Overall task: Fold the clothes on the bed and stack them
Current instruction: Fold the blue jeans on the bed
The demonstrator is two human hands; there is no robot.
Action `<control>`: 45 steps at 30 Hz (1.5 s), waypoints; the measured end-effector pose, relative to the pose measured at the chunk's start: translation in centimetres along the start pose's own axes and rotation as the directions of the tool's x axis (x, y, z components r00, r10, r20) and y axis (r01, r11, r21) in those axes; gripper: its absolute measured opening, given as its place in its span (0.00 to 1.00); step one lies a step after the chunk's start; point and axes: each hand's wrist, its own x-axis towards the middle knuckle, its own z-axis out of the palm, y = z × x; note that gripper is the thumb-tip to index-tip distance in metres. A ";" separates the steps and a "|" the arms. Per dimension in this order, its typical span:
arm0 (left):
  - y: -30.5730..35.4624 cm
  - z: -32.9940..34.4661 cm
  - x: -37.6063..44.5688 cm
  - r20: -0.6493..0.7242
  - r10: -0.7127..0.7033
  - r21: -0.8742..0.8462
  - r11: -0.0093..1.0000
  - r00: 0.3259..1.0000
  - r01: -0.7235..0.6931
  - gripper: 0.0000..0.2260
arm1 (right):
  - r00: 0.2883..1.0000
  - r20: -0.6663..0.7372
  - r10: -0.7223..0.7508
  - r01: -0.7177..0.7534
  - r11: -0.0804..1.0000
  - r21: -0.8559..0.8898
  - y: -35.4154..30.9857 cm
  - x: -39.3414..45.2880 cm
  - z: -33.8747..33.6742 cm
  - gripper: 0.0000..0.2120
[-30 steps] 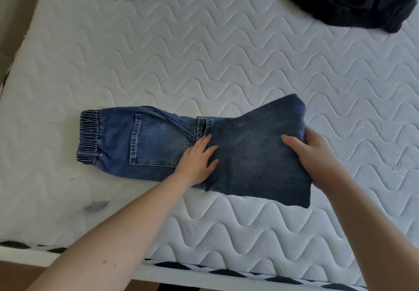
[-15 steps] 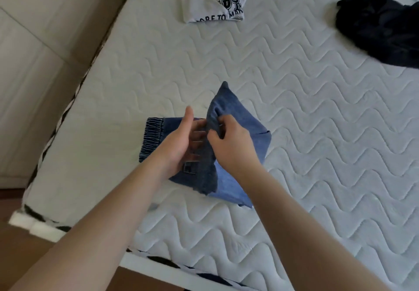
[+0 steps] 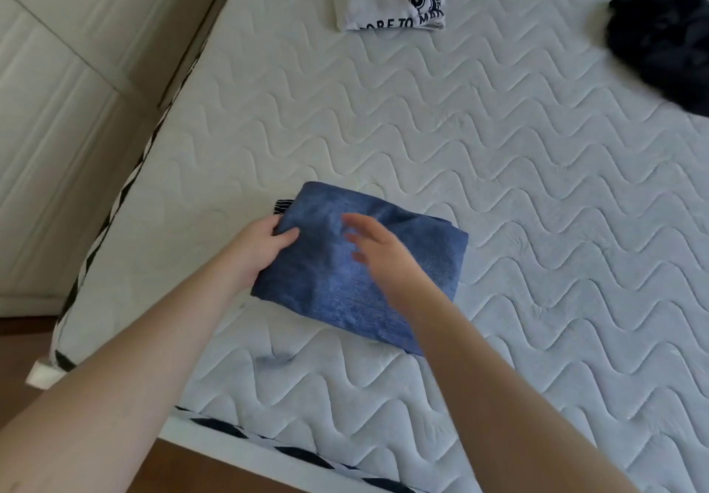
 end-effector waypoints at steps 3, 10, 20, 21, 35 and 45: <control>-1.6 -2.0 1.3 -0.122 -0.002 0.010 1.000 0.992 0.004 0.04 | 0.943 -0.328 -0.050 -0.020 0.979 -0.205 2.9 0.3 -4.3 0.17; -6.2 -3.9 3.0 -0.335 0.092 0.460 0.885 0.938 0.078 0.05 | 0.839 -0.506 0.200 -0.325 0.930 -0.171 8.0 1.3 -9.6 0.40; -2.9 -2.2 6.4 -0.009 -0.327 0.011 0.945 0.945 0.327 0.31 | 0.899 -0.125 0.419 -0.394 0.901 0.183 10.2 2.3 -10.8 0.34; -2.6 -2.1 6.7 0.022 -0.339 0.009 0.941 0.941 0.338 0.25 | 0.900 -0.109 0.422 -0.397 0.897 0.195 10.2 2.5 -10.8 0.33; 1.3 -3.6 4.3 0.135 -0.159 -0.001 0.987 0.978 0.161 0.15 | 0.977 -0.166 0.130 -0.122 0.991 0.058 6.8 0.7 -14.4 0.29; 6.3 -1.4 1.4 0.058 0.230 -0.077 0.971 0.972 -0.225 0.29 | 0.827 -0.331 -0.455 0.120 0.718 -0.686 3.5 -1.7 -18.2 0.10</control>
